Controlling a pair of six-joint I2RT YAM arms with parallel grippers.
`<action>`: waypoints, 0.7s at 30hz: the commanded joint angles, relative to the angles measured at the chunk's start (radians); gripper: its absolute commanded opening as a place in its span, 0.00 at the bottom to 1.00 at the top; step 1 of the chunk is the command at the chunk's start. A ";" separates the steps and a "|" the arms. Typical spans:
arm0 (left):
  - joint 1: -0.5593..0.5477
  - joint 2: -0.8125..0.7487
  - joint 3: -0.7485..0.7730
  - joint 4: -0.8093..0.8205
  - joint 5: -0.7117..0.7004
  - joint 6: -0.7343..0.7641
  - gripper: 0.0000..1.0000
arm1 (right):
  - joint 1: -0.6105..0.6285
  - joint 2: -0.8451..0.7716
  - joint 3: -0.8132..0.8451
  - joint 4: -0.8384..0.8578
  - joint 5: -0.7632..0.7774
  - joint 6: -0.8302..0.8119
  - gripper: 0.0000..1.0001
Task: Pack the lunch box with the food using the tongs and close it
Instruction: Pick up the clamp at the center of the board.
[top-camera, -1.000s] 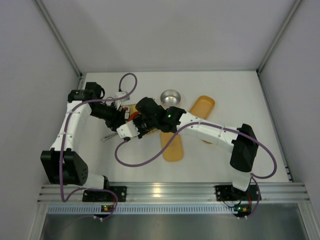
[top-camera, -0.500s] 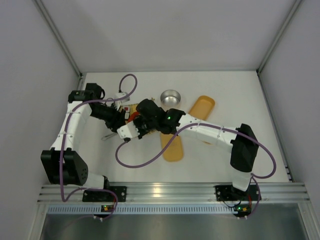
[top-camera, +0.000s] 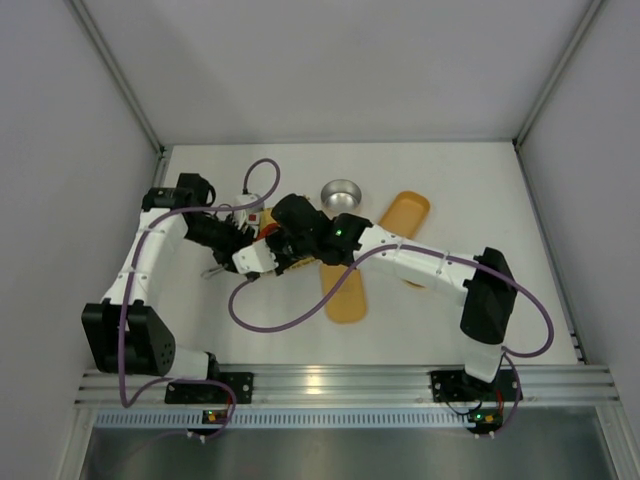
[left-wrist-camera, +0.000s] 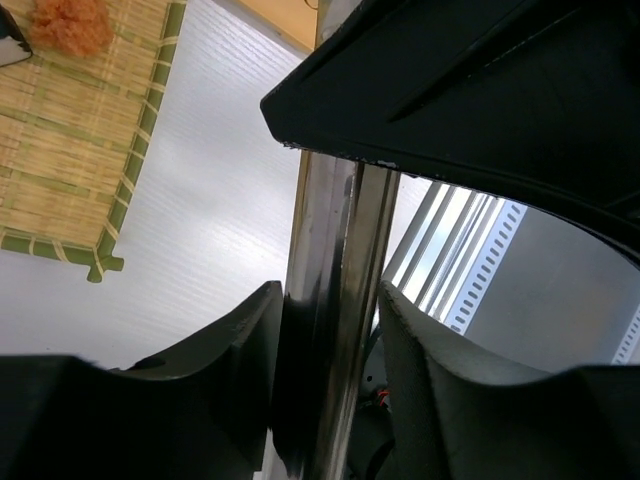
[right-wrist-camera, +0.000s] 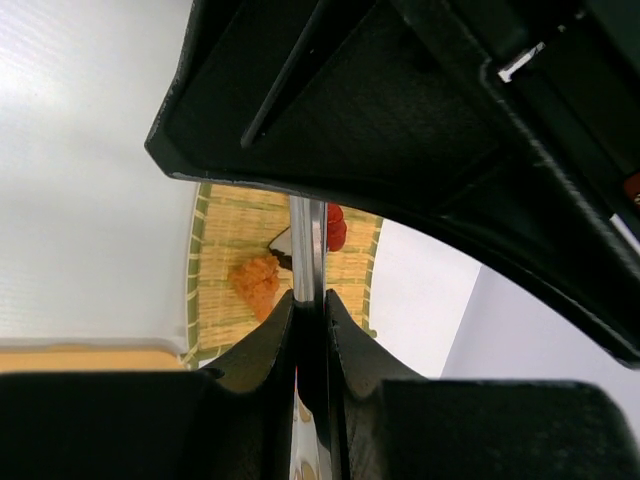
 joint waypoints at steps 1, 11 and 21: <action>-0.013 -0.038 -0.011 0.041 0.007 0.002 0.46 | 0.011 -0.004 0.071 -0.005 -0.009 0.021 0.00; -0.014 -0.041 -0.013 0.072 0.013 -0.032 0.28 | 0.010 -0.006 0.069 -0.019 -0.012 0.025 0.08; -0.013 -0.039 -0.014 0.083 0.060 -0.067 0.00 | 0.010 -0.027 0.045 -0.013 0.001 0.024 0.41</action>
